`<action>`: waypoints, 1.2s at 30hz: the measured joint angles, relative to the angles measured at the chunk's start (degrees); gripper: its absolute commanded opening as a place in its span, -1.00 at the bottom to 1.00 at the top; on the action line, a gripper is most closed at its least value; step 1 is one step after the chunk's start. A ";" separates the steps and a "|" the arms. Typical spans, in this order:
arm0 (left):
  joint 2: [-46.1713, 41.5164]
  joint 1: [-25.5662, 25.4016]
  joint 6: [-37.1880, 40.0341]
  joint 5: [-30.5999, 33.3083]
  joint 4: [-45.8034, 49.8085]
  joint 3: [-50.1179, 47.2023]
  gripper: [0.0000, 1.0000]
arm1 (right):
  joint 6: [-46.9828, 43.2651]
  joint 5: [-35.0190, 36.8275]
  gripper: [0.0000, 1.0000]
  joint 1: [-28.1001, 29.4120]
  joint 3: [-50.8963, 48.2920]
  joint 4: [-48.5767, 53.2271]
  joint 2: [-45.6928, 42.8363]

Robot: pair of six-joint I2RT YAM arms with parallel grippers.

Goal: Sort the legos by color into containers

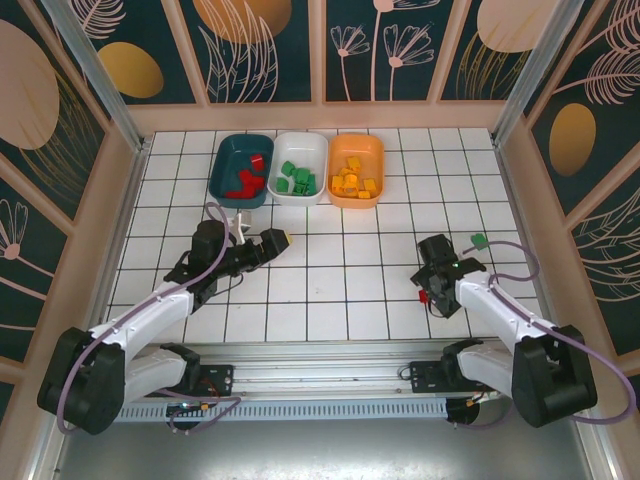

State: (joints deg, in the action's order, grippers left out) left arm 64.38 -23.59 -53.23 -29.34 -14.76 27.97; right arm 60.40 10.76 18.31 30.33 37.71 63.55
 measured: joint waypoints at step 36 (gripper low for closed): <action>-1.33 28.96 0.17 6.91 16.92 5.31 0.97 | -13.05 4.52 -0.45 23.91 37.92 -22.51 31.58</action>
State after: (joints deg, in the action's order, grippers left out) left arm 63.05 5.37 -53.06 -22.44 2.15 33.28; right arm 47.35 15.29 42.22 68.25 15.20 95.13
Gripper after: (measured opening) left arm 0.985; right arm 0.321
